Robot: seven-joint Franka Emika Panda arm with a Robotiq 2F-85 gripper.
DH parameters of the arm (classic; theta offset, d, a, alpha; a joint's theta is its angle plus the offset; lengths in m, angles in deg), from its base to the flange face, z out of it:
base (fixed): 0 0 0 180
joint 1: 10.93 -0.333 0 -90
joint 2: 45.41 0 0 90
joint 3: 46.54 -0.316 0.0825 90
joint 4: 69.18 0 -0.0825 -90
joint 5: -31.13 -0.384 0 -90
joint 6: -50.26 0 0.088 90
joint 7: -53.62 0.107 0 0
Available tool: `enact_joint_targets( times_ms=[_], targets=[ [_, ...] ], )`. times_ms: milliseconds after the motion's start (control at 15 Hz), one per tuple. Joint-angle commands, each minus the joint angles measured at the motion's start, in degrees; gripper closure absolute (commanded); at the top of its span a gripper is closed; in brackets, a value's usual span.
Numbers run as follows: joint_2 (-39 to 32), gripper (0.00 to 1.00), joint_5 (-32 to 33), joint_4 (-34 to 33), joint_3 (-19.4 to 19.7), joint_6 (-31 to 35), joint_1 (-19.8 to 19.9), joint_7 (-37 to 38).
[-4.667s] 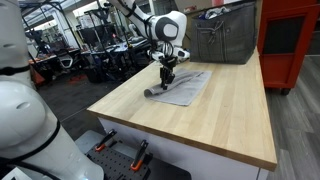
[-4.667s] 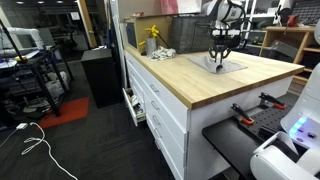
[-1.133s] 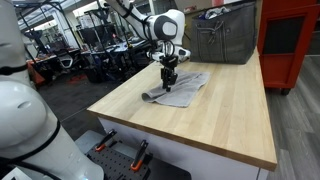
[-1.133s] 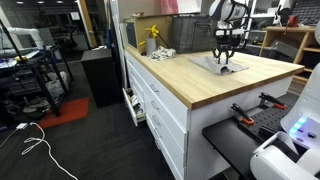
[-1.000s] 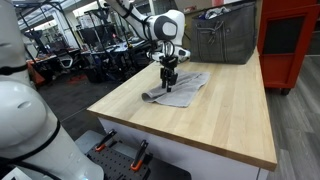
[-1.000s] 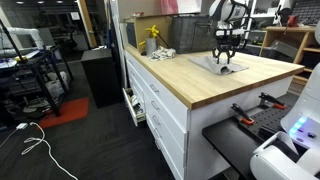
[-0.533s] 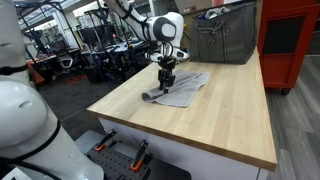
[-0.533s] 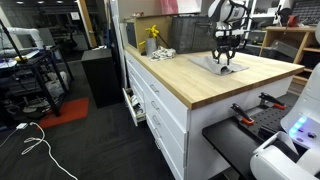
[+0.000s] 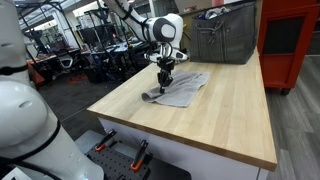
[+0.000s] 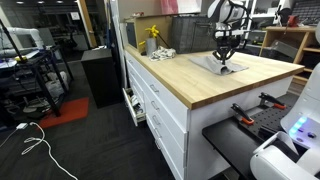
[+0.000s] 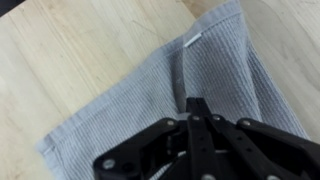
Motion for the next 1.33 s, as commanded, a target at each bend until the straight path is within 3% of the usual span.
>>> enact_joint_targets(
  times_ms=[0,800,1267],
  targets=[
    [0.9,1.0,-0.1,0.1,0.1,-1.4,0.1,-0.1],
    [6.1,1.0,2.1,2.1,3.0,3.2,0.5,3.1],
    [5.9,1.0,9.0,1.8,6.3,6.4,0.8,13.4]
  ],
)
